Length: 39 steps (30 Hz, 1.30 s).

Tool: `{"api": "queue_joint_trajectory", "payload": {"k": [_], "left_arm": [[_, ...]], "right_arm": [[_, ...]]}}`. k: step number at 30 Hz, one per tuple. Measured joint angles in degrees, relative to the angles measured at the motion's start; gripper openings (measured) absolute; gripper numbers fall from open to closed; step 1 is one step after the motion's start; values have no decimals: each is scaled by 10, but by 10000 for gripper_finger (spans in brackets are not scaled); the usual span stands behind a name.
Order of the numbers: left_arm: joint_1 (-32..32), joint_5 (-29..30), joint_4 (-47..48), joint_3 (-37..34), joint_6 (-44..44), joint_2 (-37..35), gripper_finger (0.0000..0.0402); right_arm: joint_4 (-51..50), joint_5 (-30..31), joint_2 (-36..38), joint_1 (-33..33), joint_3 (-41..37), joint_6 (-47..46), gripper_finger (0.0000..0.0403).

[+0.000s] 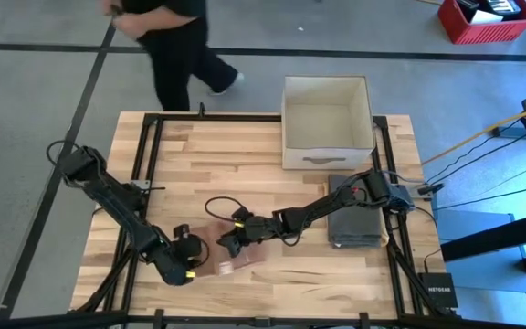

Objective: Fold towel
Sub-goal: Fold the brown towel

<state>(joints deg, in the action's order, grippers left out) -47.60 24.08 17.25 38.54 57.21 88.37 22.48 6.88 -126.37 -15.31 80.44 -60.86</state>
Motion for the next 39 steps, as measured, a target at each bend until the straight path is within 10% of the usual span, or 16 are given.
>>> {"api": "queue_joint_trajectory", "payload": {"k": [8,15,19,31,39], "left_arm": [[0,-88,112,46,60,-117,138],[3,147,60,48,16,-133,138],[18,177,51,48,-20,-81,138],[34,49,119,51,66,74,138],[26,18,134,76,82,0,138]], "right_arm": [[2,-43,2,1,2,91,221],[-27,-161,32,1,2,281,227],[-42,-108,23,-18,0,408,227],[-32,-38,-66,-35,3,463,227],[-105,-85,-52,-28,27,476,227]]}}
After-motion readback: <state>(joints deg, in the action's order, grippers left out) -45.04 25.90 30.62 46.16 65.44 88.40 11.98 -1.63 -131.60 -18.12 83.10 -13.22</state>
